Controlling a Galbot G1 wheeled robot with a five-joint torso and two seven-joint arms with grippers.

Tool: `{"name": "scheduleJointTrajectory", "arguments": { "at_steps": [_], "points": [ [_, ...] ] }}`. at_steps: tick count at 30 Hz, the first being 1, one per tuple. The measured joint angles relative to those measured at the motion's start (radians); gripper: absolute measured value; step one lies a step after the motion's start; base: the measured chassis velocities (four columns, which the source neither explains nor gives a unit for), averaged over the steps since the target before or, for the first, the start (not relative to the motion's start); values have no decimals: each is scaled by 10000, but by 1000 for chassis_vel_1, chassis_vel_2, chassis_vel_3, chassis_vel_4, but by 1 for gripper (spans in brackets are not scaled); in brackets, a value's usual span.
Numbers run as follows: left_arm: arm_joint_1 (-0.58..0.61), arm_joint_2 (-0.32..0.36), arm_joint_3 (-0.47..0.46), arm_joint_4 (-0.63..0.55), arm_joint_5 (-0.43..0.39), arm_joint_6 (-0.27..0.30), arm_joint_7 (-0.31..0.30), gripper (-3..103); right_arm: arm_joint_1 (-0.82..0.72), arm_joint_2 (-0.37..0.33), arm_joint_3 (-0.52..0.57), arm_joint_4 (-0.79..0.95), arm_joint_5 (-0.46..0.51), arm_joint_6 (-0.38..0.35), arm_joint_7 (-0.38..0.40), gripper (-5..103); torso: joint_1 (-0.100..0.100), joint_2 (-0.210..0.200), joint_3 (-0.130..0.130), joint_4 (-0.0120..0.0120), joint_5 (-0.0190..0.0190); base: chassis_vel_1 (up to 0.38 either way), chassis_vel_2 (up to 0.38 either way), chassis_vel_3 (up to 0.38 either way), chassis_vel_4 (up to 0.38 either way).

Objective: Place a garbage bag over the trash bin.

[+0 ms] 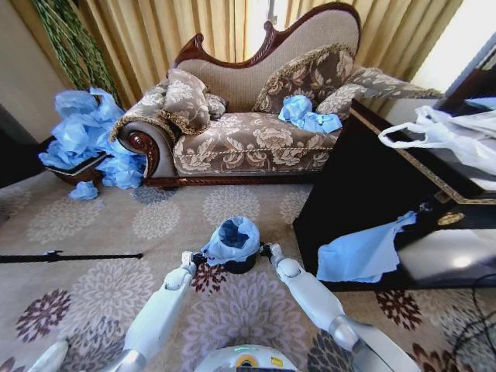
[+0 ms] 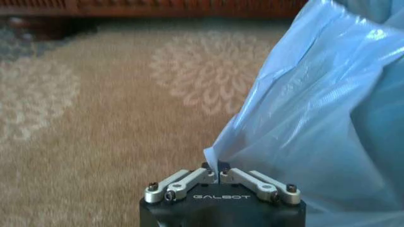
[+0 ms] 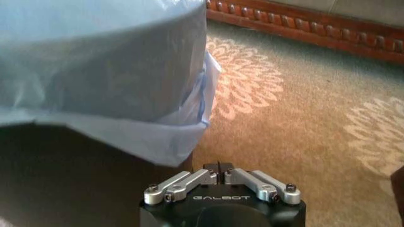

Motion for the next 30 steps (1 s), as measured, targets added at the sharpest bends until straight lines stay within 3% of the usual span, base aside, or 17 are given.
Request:
{"name": "scheduleJointTrajectory", "arguments": {
  "at_steps": [1,4,9,12,13,16,18,22,23,26,28,30],
  "points": [
    [93,40,-15,-183,-18,-115,-4,3,-81,-58,6,77,-53,26,0,0,0,0,0,-1,0,0,0,0,0],
    [348,109,-112,-572,-45,-418,-25,19,-321,-210,49,338,-113,126,18,0,0,0,0,2,1,0,0,0,0],
    [630,168,-248,-911,-7,-663,-122,30,-513,-490,46,587,-271,353,-12,0,0,0,0,0,0,0,0,0,0],
    [911,249,-364,-1189,227,-837,-135,46,-711,-767,-2,929,-290,384,-53,0,-1,0,0,1,1,0,0,0,0],
    [911,249,-364,-1189,227,-837,-135,46,-711,-767,-2,929,-290,384,-53,0,-1,0,0,1,1,0,0,0,0],
    [1176,263,-431,-1394,494,-1068,-147,62,-942,-1024,-41,1310,-443,455,-39,0,1,0,1,0,0,0,0,0,0],
    [1274,273,-441,-1497,513,-1098,-152,68,-1016,-1107,-50,1482,-437,454,-22,-2,1,0,2,-1,0,0,0,0,0],
    [1738,409,-513,-2098,520,-1279,-154,84,-1394,-1443,50,2287,-197,434,192,14,1,0,1,1,1,0,0,0,0],
    [1738,409,-513,-2098,520,-1279,-154,84,-1394,-1443,50,2287,-197,434,192,14,1,0,1,1,1,0,0,0,0],
    [2230,676,-566,-2776,624,-1369,-111,98,-1840,-1768,215,3053,-68,441,451,30,0,0,1,-1,2,0,0,0,0],
    [2331,721,-585,-2881,717,-1405,-107,98,-1912,-1831,237,3183,-40,440,482,30,0,0,1,-1,2,0,0,0,0],
    [2565,770,-623,-3064,1014,-1539,-96,100,-2027,-1950,320,3433,73,431,597,41,0,0,0,0,-1,0,0,0,0]
  ]
}}
